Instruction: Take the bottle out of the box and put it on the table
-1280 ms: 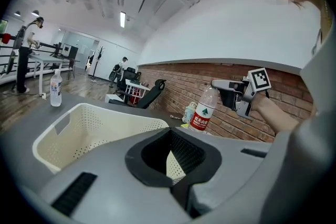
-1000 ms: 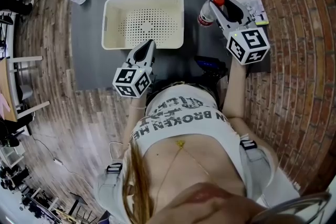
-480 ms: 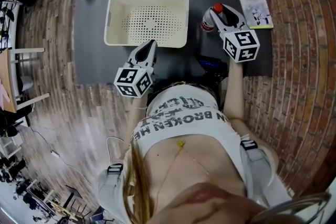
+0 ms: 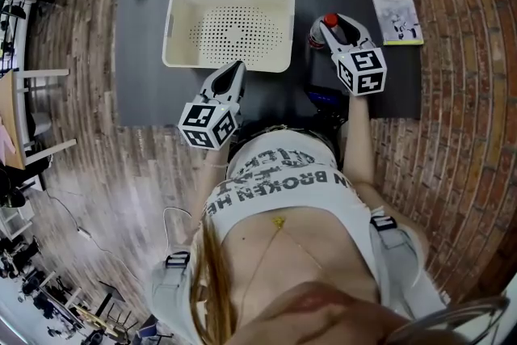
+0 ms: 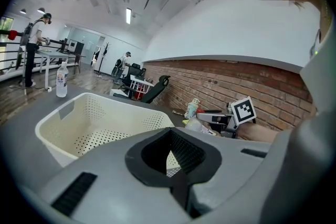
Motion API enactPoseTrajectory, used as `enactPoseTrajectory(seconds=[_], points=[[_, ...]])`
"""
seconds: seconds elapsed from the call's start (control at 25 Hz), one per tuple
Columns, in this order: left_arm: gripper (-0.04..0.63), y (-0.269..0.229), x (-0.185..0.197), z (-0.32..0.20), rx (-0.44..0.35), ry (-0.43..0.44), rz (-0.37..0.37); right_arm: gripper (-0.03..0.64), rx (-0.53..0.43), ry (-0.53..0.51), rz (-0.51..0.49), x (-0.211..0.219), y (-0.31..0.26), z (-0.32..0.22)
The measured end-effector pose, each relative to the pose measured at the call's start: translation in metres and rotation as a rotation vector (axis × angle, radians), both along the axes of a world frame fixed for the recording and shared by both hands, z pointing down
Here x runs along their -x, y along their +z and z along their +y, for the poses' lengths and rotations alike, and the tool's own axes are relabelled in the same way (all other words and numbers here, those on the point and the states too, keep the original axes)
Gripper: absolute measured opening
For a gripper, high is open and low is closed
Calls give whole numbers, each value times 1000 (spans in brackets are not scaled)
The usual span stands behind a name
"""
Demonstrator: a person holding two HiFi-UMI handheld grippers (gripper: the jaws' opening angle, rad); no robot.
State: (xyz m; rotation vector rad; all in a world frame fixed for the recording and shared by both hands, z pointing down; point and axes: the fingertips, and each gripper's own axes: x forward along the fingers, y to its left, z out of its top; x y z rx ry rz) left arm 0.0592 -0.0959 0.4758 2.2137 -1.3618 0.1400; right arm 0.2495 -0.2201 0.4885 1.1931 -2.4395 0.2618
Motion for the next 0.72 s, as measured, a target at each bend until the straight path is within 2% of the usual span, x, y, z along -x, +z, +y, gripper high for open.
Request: enactPoseTrajectory(seconds=[0.72], points=[[5,2,-7,-1,0,25,5,143,-28,42,-18,-2,6,-2]])
